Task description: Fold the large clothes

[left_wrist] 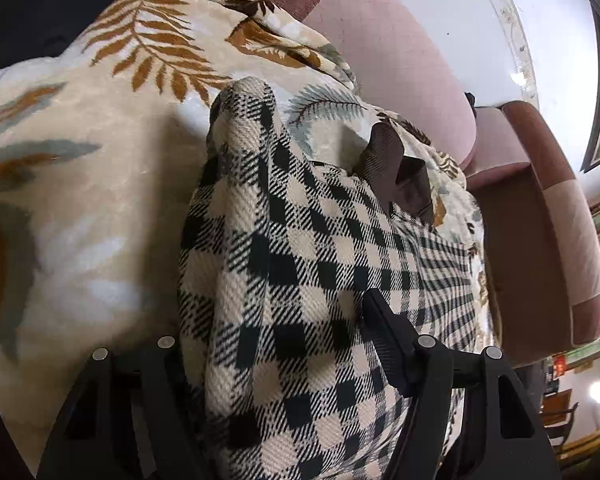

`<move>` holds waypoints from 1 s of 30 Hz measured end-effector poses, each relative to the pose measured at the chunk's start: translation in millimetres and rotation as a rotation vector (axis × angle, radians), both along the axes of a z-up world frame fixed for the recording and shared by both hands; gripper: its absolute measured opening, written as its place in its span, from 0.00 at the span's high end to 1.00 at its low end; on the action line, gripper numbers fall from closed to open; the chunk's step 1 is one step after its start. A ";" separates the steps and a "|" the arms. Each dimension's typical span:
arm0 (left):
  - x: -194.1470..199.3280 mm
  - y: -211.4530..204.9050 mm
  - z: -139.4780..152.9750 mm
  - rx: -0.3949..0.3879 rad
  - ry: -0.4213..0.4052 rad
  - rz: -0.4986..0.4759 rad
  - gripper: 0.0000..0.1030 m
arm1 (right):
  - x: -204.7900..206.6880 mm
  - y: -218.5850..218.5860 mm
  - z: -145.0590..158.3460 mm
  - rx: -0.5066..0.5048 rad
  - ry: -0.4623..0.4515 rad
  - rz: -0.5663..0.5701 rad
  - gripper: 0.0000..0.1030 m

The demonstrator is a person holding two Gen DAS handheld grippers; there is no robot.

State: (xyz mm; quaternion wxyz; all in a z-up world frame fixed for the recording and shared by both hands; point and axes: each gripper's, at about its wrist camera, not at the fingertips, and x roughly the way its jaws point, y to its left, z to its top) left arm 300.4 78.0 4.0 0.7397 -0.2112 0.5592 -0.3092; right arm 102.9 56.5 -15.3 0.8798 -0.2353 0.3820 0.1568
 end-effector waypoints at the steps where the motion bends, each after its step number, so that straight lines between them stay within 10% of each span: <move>1: 0.0 0.4 -0.1 -0.002 -0.003 -0.005 0.35 | 3.7 2.4 -0.8 0.002 0.007 0.002 0.58; 3: -0.7 -1.0 1.3 0.022 -0.019 -0.015 0.69 | 8.0 6.5 -0.1 0.019 0.025 0.003 0.69; 6: -1.9 -1.4 7.6 0.044 -0.038 0.001 0.87 | 12.9 6.3 3.9 0.031 0.017 -0.025 0.90; 30: -56.9 -152.8 139.5 0.303 -0.296 0.015 0.90 | -47.0 -151.9 111.8 0.345 -0.134 -0.247 0.92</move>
